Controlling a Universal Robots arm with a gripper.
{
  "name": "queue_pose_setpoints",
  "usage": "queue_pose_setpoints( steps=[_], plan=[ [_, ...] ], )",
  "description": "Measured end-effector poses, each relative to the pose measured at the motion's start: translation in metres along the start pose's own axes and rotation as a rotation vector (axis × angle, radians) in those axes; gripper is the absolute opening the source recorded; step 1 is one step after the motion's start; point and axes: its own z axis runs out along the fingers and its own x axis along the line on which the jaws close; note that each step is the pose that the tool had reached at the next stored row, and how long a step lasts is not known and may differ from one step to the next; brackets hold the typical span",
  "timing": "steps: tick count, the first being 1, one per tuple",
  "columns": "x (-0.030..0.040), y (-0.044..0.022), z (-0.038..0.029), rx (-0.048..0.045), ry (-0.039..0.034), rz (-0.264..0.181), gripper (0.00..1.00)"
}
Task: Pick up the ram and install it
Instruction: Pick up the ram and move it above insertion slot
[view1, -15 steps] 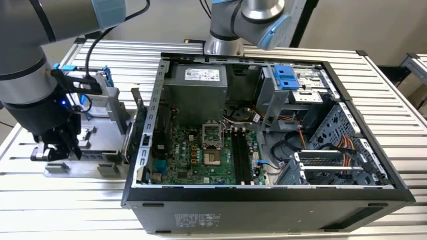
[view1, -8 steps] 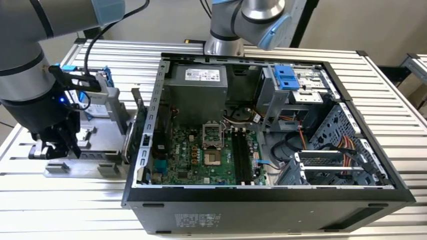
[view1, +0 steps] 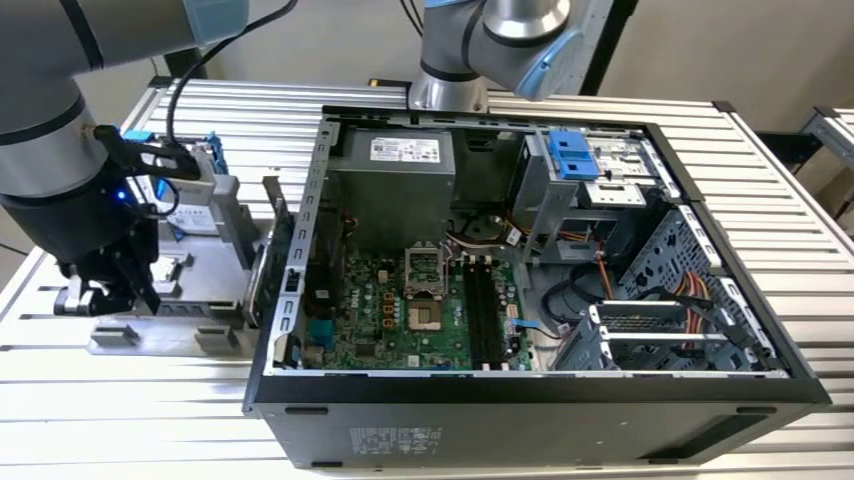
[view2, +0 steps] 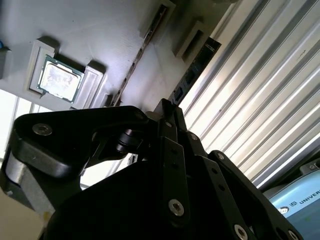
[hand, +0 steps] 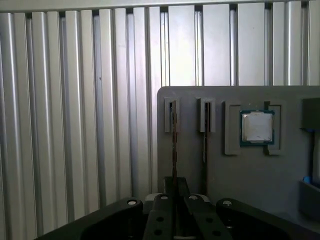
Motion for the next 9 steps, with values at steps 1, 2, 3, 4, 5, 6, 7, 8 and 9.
queue_pose_setpoints(
  steps=[1,2,3,4,5,6,7,8,9],
  plan=[
    [0.0,0.0,-0.0007,0.0001,-0.0001,0.0,0.0],
    [0.0,0.0,-0.0015,0.0001,-0.0001,0.0,0.0],
    [0.0001,0.0,-0.0022,0.0001,-0.0001,0.0,0.0],
    [0.0001,0.0,-0.0029,0.0002,0.0,0.0,0.0],
    [0.0001,0.0,-0.0035,0.0004,-0.0001,0.0,0.0],
    [0.0002,0.0001,-0.0042,0.0007,-0.0001,0.0,0.0],
    [0.0002,0.0001,-0.0048,0.001,-0.0001,0.0,0.0],
    [0.0003,0.0001,-0.0056,0.0013,-0.0001,0.0,0.0],
    [0.0003,0.0002,-0.006,0.0015,-0.0002,0.0,0.0]
  ],
)
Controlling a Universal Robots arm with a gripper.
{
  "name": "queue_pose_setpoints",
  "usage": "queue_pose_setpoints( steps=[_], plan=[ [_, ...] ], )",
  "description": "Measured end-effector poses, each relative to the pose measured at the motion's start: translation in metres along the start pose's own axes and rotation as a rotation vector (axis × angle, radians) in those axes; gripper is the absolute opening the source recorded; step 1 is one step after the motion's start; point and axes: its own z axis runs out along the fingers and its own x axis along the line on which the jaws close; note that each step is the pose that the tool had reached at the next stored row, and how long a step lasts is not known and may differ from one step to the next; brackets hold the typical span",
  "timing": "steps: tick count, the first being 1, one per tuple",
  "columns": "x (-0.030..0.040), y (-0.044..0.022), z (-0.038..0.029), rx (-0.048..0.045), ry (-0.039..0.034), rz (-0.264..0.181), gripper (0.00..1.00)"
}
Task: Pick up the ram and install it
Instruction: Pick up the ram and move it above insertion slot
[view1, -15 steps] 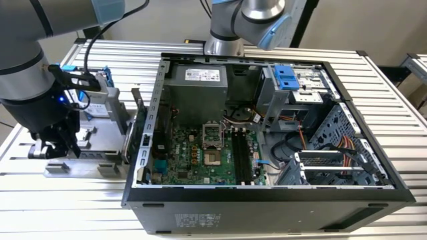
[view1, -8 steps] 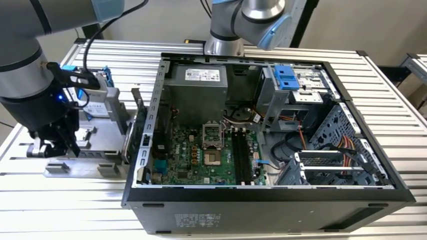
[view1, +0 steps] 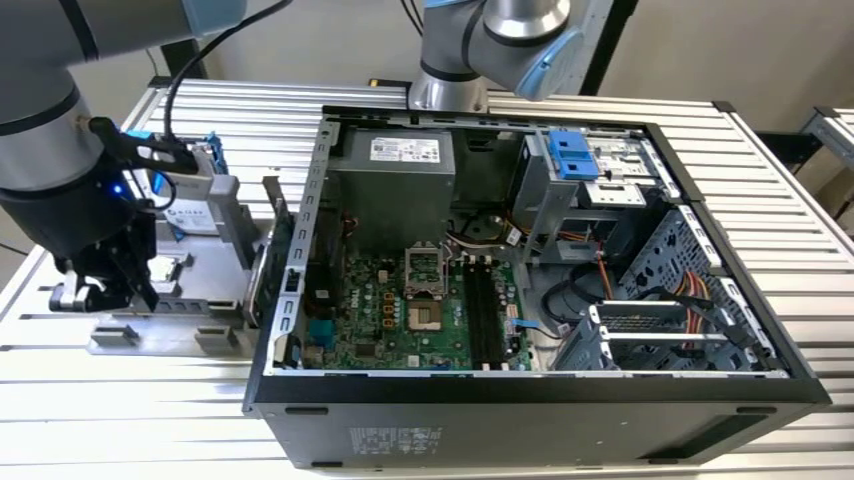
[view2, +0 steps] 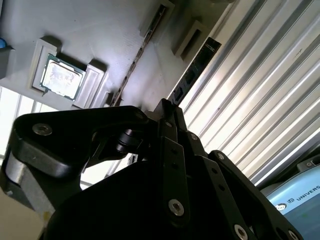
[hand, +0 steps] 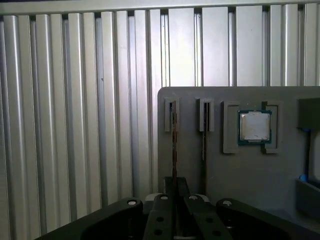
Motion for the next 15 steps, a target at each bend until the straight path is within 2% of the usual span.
queue_pose_setpoints(
  steps=[15],
  plan=[
    [0.0002,0.0002,-0.0068,-0.0008,-0.002,0.017,0.0]
  ],
)
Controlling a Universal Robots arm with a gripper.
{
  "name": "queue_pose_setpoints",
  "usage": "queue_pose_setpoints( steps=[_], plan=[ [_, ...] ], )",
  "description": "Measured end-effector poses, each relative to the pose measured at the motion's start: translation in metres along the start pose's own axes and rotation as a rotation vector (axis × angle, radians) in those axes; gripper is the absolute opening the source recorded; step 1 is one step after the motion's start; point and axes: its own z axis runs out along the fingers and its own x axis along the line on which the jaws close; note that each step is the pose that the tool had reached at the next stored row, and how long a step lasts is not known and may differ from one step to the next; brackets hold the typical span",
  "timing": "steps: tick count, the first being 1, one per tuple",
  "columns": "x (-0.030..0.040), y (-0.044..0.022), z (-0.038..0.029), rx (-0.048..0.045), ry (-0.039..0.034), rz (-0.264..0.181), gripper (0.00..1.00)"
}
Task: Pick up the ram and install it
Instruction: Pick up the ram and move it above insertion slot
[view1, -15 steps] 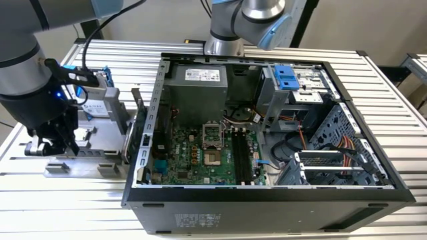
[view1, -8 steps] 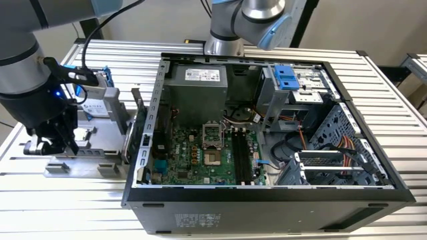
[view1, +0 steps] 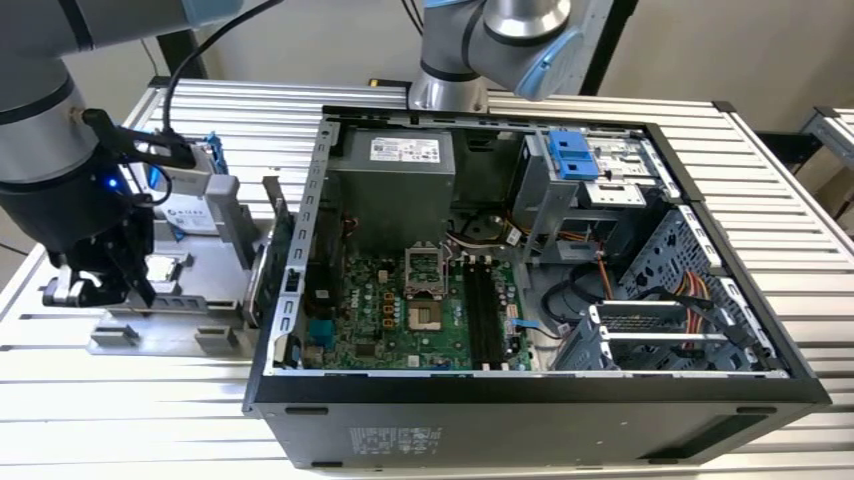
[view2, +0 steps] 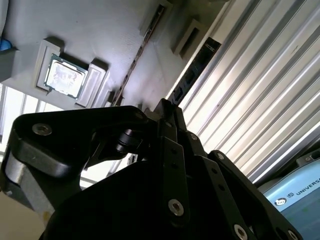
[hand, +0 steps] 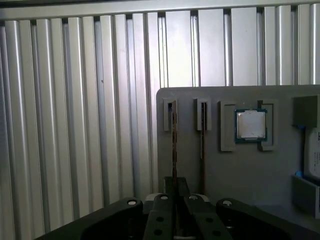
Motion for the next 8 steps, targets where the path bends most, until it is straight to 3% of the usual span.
queue_pose_setpoints(
  steps=[8],
  plan=[
    [0.0002,0.0001,-0.0062,-0.0001,0.0,0.003,0.0]
  ],
)
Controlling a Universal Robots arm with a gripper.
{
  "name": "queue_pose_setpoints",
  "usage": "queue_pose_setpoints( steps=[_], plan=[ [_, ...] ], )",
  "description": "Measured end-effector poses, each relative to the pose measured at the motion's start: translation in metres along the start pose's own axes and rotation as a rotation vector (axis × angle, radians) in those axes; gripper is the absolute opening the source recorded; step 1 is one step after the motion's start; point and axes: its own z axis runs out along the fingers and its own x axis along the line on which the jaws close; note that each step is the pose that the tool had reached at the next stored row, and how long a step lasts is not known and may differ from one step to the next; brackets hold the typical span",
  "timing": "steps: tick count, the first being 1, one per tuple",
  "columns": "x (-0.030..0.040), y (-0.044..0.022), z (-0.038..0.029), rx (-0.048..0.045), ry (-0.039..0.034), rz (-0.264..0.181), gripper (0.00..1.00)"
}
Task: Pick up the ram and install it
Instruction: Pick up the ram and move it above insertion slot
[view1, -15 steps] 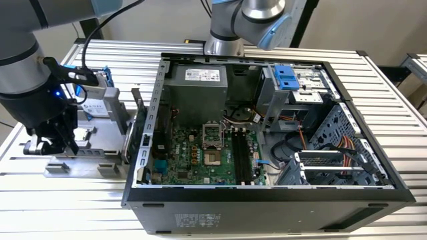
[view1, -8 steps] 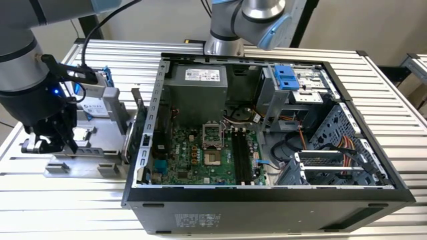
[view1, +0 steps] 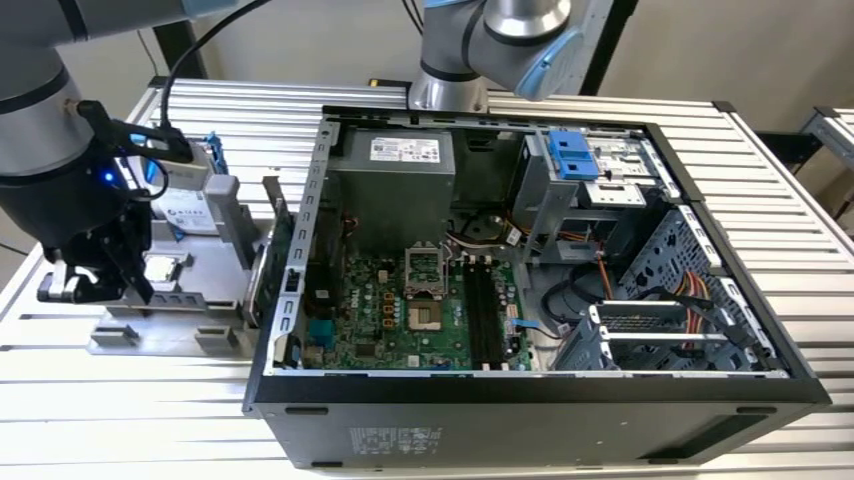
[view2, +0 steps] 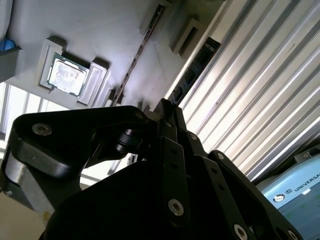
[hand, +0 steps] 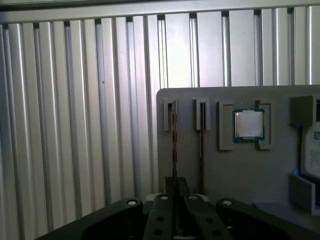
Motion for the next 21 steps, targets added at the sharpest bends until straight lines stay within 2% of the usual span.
queue_pose_setpoints(
  steps=[21],
  plan=[
    [0.0007,0.0003,-0.0216,0.0,0.0,0.0,0.0]
  ],
)
